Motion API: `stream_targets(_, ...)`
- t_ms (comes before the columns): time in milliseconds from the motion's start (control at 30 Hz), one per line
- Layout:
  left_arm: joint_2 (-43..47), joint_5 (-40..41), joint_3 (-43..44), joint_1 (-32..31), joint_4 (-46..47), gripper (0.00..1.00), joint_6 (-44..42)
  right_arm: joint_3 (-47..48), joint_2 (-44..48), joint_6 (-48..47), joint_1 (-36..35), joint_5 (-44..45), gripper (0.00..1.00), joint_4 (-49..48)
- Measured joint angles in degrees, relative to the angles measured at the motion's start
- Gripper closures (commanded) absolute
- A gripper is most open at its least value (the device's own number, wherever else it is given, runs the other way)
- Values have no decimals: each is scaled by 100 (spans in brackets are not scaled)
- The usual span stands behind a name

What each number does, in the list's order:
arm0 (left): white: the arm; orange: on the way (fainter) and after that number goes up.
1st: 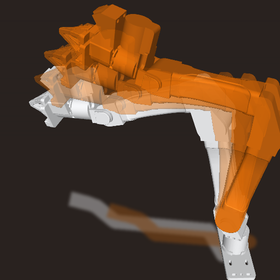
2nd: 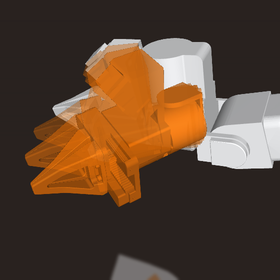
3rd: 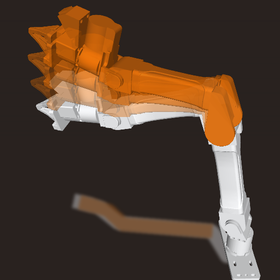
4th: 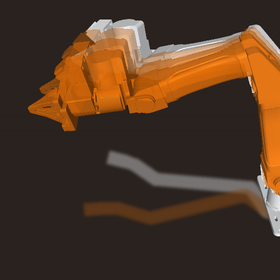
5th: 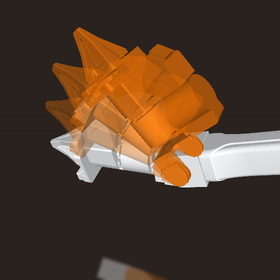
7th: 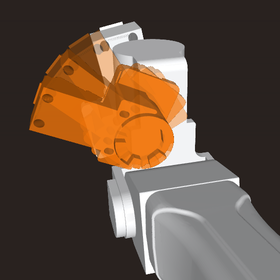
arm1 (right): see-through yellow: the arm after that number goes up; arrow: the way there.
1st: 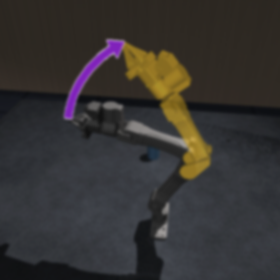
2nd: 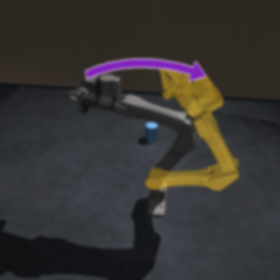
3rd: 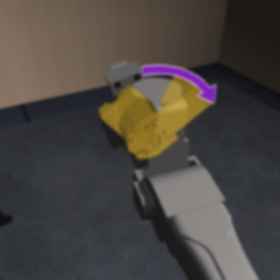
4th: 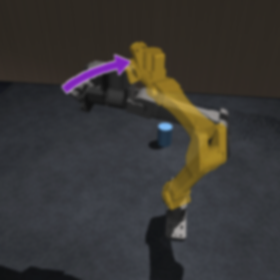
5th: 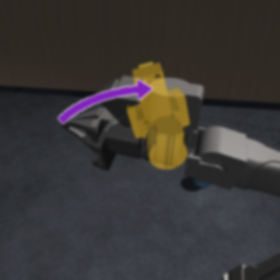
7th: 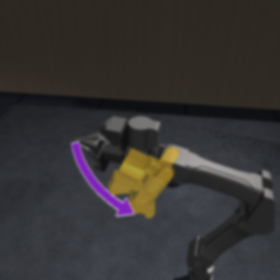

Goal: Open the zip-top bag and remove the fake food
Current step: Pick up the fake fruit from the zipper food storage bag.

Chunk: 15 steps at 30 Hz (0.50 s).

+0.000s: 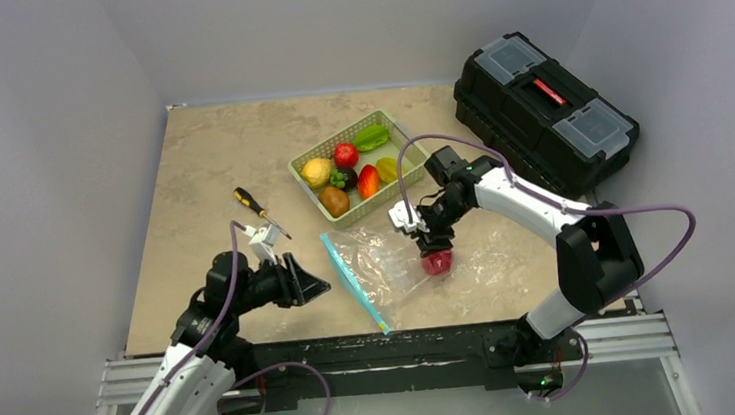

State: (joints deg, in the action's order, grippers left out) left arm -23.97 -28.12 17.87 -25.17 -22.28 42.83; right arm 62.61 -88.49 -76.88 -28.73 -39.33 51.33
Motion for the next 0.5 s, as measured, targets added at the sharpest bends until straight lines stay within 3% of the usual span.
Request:
stream_targets(300, -890, -48, -232, -208, 732, 60, 114, -361, 997, -122, 20, 516, 49, 195)
stream_targets(500, -1296, -68, -251, -378, 1215, 60, 120, -765, 968, -101, 24, 901, 50, 190)
